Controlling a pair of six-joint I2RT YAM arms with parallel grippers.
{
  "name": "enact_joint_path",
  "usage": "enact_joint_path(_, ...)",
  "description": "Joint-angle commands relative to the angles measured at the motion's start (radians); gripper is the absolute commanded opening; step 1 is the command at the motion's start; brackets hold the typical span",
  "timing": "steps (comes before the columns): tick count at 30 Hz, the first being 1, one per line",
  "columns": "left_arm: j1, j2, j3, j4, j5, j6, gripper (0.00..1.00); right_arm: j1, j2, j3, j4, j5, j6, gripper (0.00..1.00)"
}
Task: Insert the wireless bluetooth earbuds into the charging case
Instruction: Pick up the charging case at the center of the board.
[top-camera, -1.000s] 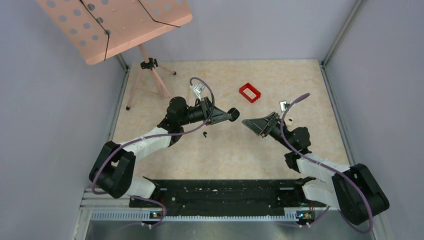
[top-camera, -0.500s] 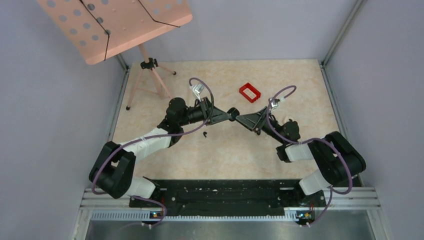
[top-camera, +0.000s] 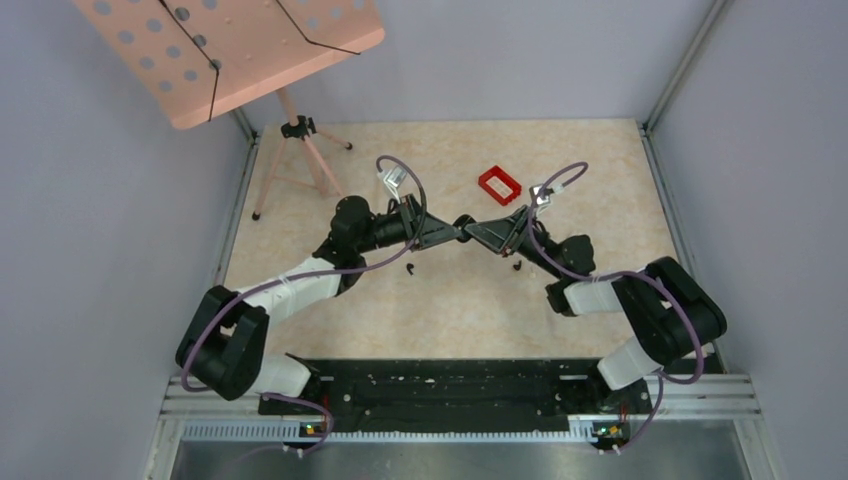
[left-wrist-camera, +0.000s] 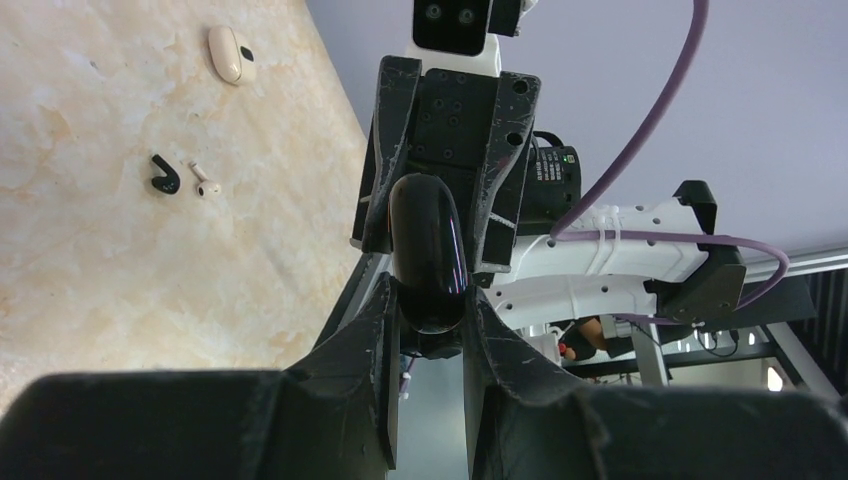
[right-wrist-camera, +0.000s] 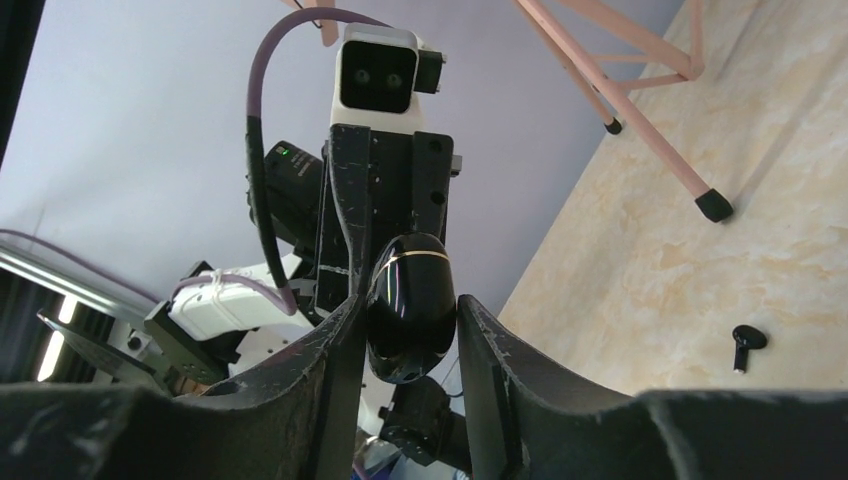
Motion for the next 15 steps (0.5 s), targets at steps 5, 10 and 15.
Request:
enact_joint_path(5,0.001,-0.068,-0.003,0.013,-0.013,0.038,0.00,0.021,0.019,0.035,0.219,-0.017,0.020,0.20)
enact_joint_path(10,0.001,-0.090,0.014,-0.069,-0.011,0.085,0.16,0.019,0.018,0.038,0.201,-0.032,0.032,0.00)
enact_joint_path(15,0.009,-0.166,0.049,-0.309,-0.070,0.224,0.81,0.008,-0.018,0.037,0.103,-0.099,-0.025,0.00)
